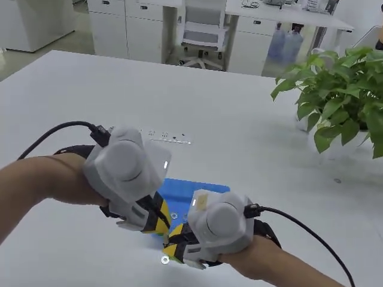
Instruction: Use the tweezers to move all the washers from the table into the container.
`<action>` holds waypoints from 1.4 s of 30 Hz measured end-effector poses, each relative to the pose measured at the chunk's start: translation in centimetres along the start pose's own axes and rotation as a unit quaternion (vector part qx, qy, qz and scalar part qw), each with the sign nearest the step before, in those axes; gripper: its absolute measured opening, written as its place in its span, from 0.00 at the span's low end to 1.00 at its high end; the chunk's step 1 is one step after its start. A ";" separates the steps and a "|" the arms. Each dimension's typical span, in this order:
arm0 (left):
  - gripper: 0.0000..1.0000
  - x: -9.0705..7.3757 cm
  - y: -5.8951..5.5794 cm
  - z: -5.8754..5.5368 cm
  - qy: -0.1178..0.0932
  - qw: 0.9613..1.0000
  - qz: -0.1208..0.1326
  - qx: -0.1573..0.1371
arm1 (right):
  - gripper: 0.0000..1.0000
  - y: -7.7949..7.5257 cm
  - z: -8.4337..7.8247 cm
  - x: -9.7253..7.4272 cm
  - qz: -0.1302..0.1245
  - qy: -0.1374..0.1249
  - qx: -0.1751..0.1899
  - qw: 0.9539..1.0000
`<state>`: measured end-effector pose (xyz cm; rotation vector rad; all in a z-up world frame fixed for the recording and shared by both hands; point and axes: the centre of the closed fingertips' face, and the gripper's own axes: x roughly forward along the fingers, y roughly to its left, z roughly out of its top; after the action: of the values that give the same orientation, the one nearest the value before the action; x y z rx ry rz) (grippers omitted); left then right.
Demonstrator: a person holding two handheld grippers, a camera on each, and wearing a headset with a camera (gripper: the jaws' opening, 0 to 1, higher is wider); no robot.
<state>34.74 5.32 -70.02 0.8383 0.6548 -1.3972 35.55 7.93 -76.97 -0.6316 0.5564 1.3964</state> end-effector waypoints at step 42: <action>0.06 1.9 -0.7 -1.3 0.002 1.000 -0.016 -0.015 | 0.12 1.0 -1.3 1.8 0.023 0.004 0.004 1.000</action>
<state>34.35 5.35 -72.41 0.8098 0.6926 -1.4108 34.72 8.35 -79.25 -0.6210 0.5867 1.4351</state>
